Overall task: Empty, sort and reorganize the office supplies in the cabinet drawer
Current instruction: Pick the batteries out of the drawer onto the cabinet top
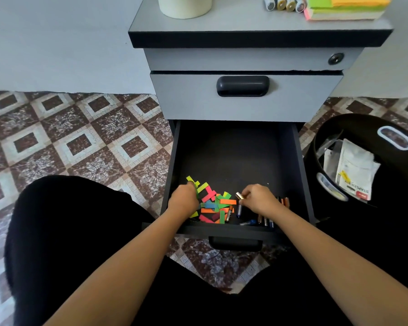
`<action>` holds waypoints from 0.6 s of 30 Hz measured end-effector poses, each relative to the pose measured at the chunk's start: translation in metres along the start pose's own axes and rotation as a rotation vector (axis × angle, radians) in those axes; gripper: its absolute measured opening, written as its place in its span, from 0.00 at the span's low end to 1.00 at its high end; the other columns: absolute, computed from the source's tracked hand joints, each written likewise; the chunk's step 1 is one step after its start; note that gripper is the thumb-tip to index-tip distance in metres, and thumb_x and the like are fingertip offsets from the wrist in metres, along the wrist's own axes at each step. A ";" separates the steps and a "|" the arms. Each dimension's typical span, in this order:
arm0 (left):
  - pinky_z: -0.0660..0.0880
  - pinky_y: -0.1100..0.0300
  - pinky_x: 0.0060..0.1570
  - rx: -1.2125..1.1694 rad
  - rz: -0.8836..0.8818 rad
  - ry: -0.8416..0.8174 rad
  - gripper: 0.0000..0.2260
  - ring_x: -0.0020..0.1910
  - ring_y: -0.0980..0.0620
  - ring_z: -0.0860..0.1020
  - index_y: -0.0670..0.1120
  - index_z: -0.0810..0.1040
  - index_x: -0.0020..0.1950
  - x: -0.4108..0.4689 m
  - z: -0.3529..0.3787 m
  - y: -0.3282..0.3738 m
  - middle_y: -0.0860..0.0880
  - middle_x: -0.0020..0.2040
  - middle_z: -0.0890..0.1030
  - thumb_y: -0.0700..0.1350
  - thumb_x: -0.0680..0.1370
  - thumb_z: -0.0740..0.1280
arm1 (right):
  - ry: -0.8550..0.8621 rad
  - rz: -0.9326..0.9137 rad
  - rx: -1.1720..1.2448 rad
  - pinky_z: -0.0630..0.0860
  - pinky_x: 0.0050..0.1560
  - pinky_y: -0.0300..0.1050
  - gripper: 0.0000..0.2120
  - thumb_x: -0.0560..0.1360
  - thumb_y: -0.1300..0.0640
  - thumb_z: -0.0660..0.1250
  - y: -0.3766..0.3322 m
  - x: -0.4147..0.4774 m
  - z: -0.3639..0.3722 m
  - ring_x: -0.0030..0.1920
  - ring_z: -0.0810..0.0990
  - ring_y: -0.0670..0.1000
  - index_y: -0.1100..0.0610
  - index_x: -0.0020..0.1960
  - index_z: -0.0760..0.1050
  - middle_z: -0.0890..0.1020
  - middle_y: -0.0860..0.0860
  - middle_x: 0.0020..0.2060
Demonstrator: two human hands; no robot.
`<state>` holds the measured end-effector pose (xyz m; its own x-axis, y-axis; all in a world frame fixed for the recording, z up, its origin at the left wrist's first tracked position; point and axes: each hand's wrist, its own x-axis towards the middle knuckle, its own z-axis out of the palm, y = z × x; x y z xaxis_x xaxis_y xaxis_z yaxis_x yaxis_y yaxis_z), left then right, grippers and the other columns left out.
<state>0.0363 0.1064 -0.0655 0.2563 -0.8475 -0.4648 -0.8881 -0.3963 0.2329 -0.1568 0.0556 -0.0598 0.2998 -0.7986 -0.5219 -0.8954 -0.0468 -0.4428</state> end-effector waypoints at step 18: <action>0.73 0.55 0.36 -0.038 -0.031 0.046 0.03 0.38 0.44 0.74 0.40 0.71 0.42 0.013 0.012 -0.004 0.43 0.41 0.76 0.37 0.76 0.63 | 0.112 -0.005 -0.204 0.73 0.48 0.48 0.10 0.76 0.69 0.58 -0.011 -0.004 0.026 0.55 0.78 0.62 0.65 0.56 0.72 0.78 0.63 0.54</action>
<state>0.0383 0.1011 -0.0826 0.3012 -0.8496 -0.4330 -0.8646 -0.4348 0.2518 -0.1397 0.0748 -0.0722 0.2767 -0.8589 -0.4310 -0.9453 -0.1627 -0.2828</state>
